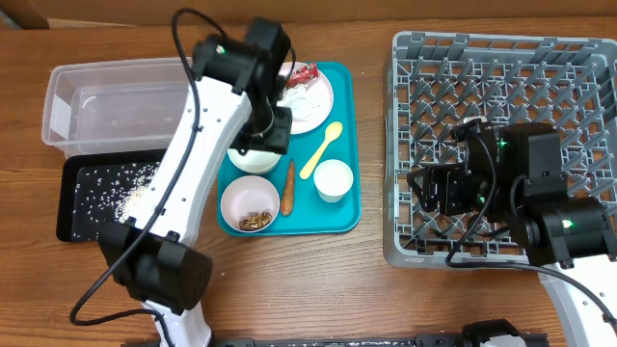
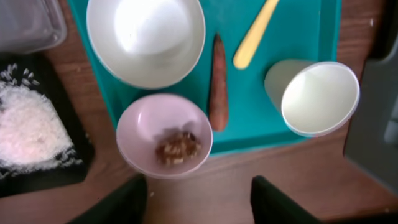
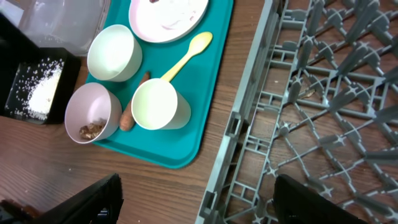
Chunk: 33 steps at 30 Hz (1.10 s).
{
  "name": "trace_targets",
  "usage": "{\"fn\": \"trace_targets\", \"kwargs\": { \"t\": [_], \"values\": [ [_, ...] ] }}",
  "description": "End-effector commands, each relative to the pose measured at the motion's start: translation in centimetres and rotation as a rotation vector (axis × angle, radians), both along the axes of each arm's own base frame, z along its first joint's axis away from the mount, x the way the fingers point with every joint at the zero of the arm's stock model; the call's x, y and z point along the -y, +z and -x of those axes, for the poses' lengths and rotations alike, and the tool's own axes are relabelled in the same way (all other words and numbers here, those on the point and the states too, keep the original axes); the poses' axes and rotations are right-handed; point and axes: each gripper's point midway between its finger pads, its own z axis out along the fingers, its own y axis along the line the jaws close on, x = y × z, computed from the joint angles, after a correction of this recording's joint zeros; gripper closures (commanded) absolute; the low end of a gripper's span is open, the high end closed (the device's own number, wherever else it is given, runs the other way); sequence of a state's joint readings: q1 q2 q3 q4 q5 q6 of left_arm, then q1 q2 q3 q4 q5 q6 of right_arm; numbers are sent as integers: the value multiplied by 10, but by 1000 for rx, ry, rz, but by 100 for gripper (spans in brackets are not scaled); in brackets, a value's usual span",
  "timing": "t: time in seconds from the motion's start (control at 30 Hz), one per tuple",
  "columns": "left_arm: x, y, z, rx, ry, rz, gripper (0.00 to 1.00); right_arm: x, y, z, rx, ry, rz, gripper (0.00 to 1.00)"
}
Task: Sort waste into correct bins and load items into the dishwasher
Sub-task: 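Grasp the white bowl with brown scraps using the left gripper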
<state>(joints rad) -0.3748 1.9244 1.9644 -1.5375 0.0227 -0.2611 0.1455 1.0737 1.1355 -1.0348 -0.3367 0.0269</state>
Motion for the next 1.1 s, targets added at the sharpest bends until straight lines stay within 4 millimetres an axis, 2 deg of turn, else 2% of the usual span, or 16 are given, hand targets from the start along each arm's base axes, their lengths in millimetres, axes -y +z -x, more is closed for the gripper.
{"fn": "trace_targets", "kwargs": {
  "t": [0.0,0.13,0.67,0.93,1.0,1.07],
  "values": [
    [4,-33,9,-46,15,-21,51,-1,6,-4,20,-1,-10,20],
    [1,-75,17,-91,60,-38,54,-1,5,-3,14,-1,-9,20],
    [-1,-135,42,-143,145,-69,56,-1,5,-2,8,-1,-8,20],
    [-2,-148,44,-141,165,-68,84,-1,5,-3,11,-1,-8,20],
    [-2,-148,44,-141,165,-67,96,-1,5,-3,11,-1,-8,20],
    [-2,-148,45,-142,165,-68,96,-1,5,-3,11,-1,-8,20]
  ]
}}
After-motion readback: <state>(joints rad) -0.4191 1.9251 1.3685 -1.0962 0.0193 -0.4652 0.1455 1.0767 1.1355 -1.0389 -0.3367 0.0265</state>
